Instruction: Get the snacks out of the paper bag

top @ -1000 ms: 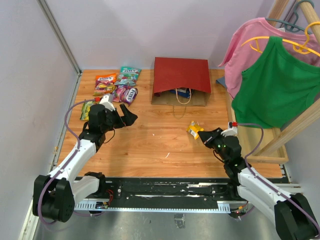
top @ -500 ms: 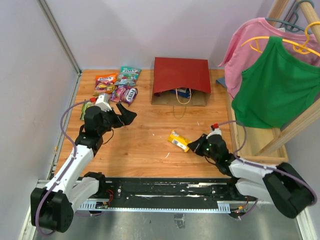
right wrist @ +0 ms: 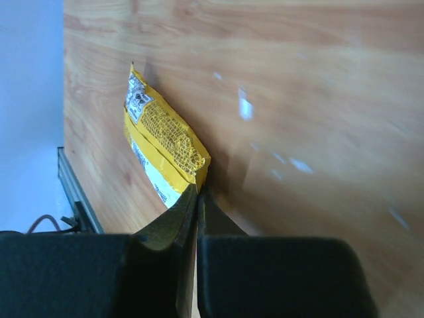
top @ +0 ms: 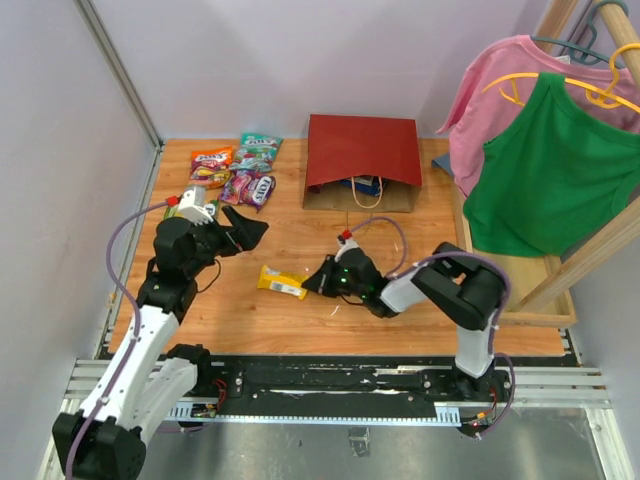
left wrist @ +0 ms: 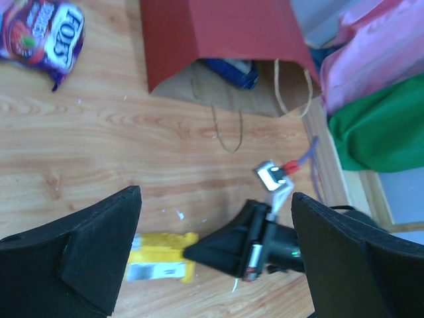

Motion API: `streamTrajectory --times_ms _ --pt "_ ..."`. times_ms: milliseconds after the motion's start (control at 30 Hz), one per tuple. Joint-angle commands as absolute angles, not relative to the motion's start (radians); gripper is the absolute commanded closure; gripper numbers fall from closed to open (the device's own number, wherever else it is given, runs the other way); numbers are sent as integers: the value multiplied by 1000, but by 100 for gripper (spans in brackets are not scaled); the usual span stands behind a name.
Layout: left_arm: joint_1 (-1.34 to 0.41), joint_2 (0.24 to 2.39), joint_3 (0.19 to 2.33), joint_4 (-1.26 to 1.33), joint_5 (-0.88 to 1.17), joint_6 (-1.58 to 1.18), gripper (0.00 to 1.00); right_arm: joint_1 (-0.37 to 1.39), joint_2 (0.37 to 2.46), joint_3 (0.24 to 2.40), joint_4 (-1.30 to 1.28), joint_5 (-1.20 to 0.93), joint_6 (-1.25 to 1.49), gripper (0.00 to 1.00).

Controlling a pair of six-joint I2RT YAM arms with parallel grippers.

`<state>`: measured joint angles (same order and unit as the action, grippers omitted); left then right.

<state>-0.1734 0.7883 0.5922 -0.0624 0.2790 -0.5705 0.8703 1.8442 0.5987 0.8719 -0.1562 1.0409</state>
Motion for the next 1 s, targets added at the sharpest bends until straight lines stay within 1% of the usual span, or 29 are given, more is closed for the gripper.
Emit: streamTrajectory --times_ms 0,200,333,433,733,867,900,967 --pt "-173 727 677 -125 249 -576 0 911 1971 785 923 -216 1086 99" --pt "-173 693 716 -178 223 -579 0 916 2085 1013 833 -153 1091 99" --pt "-173 660 732 -198 191 -590 0 918 2140 1110 869 -84 1132 99" --pt "-173 647 757 -226 181 -585 0 920 2206 1212 850 -53 1146 99" --pt "-173 618 802 -291 209 -580 0 916 2381 1516 730 -3 1137 99" --pt "-173 617 808 -304 213 -574 0 913 2391 1566 683 4 1113 98" --pt "-173 617 810 -305 215 -573 0 910 2387 1566 681 -1 1108 88" --pt "-173 617 813 -307 220 -572 0 903 2372 1558 686 -32 1093 49"
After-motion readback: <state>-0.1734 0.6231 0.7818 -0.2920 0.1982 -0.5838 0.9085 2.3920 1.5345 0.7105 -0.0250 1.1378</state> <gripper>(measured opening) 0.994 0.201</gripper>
